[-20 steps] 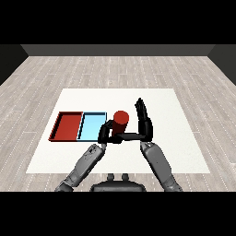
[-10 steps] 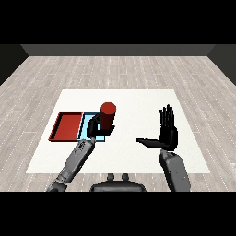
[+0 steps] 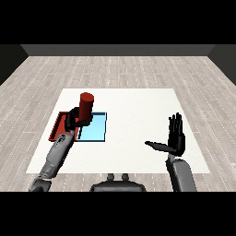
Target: Pick the red can and put it in the red box
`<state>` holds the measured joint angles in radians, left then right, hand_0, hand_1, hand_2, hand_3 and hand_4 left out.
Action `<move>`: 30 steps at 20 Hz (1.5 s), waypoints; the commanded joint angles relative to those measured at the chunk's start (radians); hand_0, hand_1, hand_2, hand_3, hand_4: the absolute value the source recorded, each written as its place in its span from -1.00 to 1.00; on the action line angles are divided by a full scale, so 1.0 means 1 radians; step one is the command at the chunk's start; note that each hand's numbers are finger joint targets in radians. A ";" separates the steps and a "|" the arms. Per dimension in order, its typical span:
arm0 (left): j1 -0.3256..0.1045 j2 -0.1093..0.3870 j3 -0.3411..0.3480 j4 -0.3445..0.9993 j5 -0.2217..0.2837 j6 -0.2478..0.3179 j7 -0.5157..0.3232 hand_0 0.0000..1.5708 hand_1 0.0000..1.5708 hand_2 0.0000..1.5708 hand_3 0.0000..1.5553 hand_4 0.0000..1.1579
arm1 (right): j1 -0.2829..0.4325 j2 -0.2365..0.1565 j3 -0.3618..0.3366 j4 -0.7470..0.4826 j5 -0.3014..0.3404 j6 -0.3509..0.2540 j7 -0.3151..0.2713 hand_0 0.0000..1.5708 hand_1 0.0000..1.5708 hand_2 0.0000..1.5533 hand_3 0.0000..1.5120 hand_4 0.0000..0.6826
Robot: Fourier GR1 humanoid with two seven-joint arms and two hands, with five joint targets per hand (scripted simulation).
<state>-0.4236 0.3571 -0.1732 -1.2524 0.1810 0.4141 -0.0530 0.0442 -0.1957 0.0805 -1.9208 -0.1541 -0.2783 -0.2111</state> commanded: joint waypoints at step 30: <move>-0.308 0.108 0.074 1.188 -0.301 -0.188 -0.126 -1.00 -1.00 -1.00 -1.00 -0.53 | -0.154 -0.004 -0.050 0.286 0.091 0.030 -0.095 -1.00 -1.00 -1.00 -1.00 -1.00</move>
<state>-0.7103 0.4623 -0.0402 -0.1163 -0.0523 0.2582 -0.2082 -0.0788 -0.1907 0.0444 -1.6417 -0.0678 -0.2458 -0.3174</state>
